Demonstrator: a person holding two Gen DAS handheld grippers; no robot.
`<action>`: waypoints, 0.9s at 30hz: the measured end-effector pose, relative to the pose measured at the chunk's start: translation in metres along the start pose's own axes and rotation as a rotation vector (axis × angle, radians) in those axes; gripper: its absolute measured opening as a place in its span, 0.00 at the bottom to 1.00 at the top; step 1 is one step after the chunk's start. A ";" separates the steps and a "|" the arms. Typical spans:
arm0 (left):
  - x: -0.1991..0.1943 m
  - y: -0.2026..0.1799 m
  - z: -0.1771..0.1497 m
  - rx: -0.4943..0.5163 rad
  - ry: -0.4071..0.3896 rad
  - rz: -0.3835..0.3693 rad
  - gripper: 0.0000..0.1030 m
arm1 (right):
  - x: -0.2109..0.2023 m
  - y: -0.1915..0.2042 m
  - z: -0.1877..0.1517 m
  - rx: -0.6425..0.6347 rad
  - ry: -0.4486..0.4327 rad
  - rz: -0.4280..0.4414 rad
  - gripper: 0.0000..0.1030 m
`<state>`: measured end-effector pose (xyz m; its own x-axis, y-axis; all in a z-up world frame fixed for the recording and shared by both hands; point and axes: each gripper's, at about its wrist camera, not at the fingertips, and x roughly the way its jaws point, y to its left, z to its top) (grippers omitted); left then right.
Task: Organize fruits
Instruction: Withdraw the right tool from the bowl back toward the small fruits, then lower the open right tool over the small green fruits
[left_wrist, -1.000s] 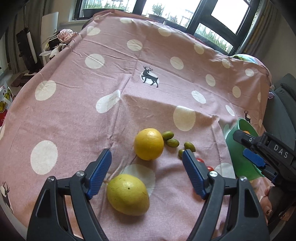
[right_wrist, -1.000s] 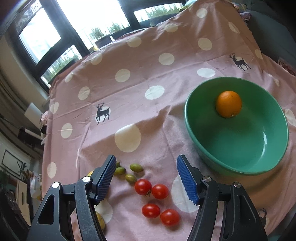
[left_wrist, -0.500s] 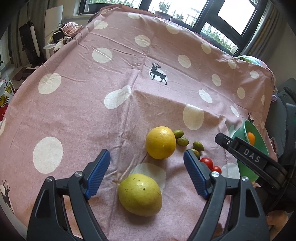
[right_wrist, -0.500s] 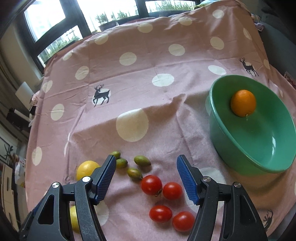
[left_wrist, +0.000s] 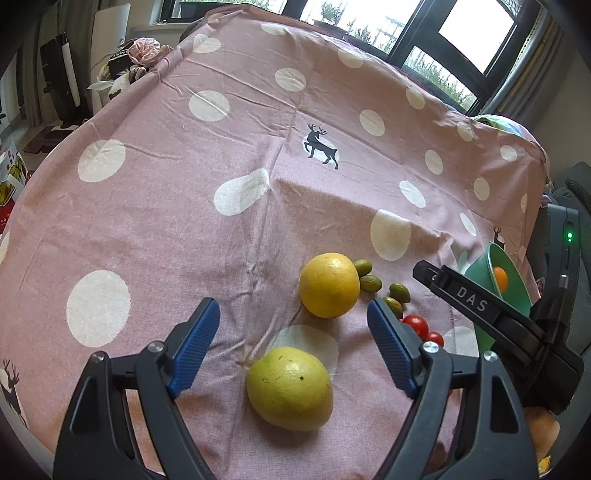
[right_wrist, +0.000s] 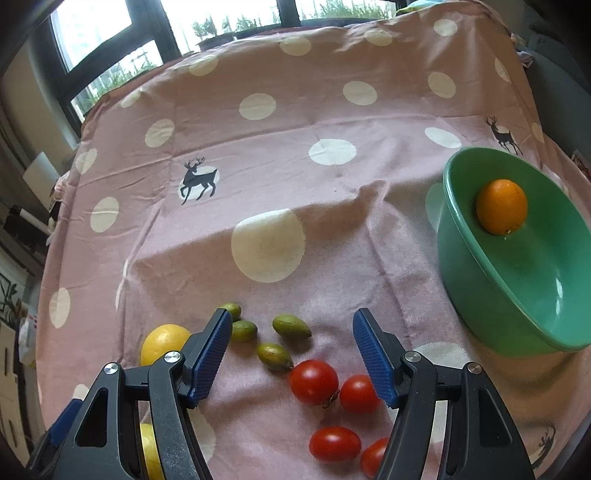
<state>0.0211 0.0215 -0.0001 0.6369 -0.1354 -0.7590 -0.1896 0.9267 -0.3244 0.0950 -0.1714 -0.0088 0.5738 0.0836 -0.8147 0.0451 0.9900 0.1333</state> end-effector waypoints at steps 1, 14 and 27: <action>0.000 0.000 0.000 0.000 0.001 0.001 0.80 | 0.001 0.001 0.000 -0.003 -0.001 -0.003 0.67; 0.014 0.006 0.001 0.006 0.022 0.020 0.80 | 0.005 0.012 0.001 -0.022 -0.014 0.006 0.67; 0.017 0.011 0.003 -0.018 0.036 -0.002 0.80 | 0.022 0.029 0.004 -0.064 -0.002 0.012 0.67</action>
<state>0.0321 0.0300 -0.0154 0.6097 -0.1500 -0.7783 -0.2019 0.9201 -0.3355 0.1124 -0.1412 -0.0209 0.5754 0.0952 -0.8124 -0.0140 0.9942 0.1065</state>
